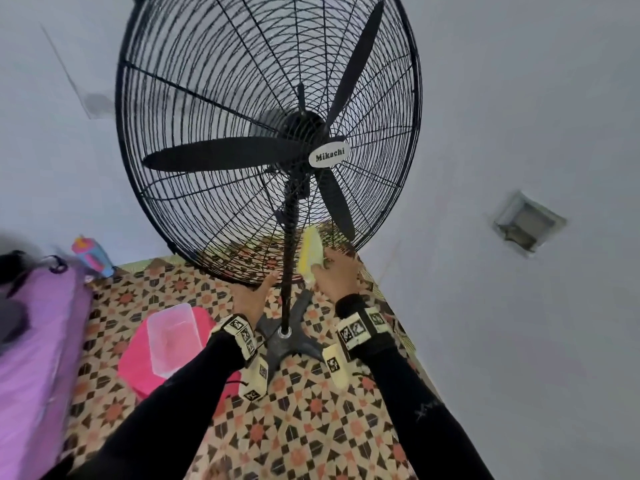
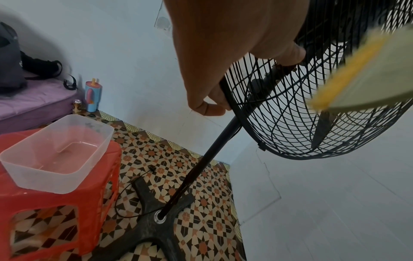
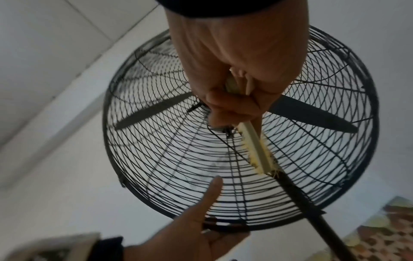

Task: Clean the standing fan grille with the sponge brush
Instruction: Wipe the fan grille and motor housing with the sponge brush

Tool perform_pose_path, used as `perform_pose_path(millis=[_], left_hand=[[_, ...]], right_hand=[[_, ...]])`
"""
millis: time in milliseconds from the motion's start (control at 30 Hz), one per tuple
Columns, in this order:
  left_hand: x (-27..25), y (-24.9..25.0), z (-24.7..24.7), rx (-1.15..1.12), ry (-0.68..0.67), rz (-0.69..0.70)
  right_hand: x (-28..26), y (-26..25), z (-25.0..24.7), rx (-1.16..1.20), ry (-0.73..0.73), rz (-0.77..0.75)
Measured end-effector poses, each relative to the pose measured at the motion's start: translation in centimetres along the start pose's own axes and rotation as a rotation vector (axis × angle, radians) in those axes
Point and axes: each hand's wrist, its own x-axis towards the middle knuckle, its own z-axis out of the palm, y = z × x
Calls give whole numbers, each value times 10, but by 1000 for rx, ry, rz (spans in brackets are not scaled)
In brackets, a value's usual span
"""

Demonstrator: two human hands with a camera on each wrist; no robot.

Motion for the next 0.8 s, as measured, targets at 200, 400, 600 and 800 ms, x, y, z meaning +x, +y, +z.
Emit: perform_pose_path(millis=[200, 400, 600, 800], left_hand=[[0, 1, -1, -6, -13, -22], [-3, -4, -1, 24, 18, 28], [-15, 9, -1, 53, 12, 47], [-19, 8, -5, 18, 4, 44]], right_hand=[[3, 1, -7, 198, 232, -14], [3, -15, -28, 292, 563, -164], [8, -15, 1, 168, 515, -139], [-8, -12, 1, 351, 413, -211]])
